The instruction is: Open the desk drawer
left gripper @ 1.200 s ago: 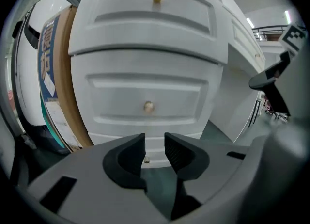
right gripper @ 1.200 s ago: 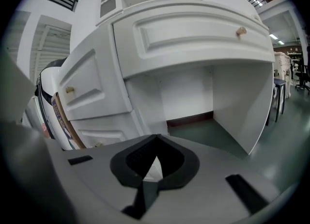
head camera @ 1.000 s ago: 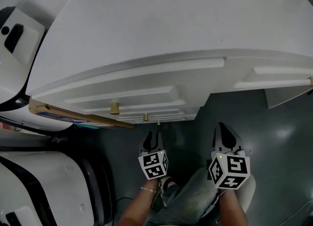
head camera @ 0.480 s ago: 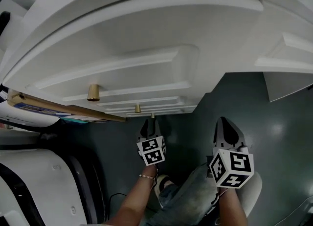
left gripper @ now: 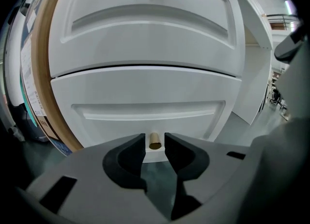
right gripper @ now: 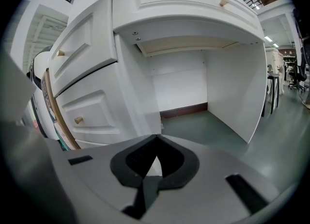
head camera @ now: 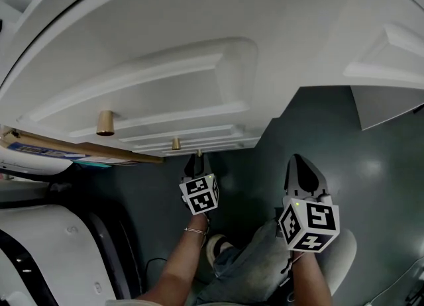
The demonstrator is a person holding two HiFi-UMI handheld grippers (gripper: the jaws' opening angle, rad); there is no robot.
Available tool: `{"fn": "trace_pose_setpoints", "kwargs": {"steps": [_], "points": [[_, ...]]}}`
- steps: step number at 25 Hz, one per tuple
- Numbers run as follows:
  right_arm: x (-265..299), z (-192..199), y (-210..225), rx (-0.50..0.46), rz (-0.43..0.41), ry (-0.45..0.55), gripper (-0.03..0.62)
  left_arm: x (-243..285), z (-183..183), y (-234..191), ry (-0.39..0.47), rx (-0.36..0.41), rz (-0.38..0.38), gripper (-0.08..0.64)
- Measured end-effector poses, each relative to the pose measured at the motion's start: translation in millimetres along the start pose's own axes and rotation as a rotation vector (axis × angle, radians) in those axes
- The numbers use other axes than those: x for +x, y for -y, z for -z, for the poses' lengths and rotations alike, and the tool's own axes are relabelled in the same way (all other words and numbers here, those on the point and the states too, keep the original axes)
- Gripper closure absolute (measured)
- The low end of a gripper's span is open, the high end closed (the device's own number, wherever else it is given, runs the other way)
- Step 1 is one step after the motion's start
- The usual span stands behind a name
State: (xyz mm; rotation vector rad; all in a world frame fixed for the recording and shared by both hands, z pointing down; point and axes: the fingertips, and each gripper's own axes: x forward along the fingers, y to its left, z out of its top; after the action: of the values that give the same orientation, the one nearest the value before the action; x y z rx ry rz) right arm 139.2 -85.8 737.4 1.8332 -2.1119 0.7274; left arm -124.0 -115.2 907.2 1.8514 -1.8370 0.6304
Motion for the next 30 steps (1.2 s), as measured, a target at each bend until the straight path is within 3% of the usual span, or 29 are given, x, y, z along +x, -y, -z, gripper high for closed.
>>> {"fn": "trace_pose_setpoints", "kwargs": {"steps": [30], "points": [[8,7,14,0.045,0.014,-0.001,0.586,1,9,0,-0.011,-0.052,-0.051,0.469]]}}
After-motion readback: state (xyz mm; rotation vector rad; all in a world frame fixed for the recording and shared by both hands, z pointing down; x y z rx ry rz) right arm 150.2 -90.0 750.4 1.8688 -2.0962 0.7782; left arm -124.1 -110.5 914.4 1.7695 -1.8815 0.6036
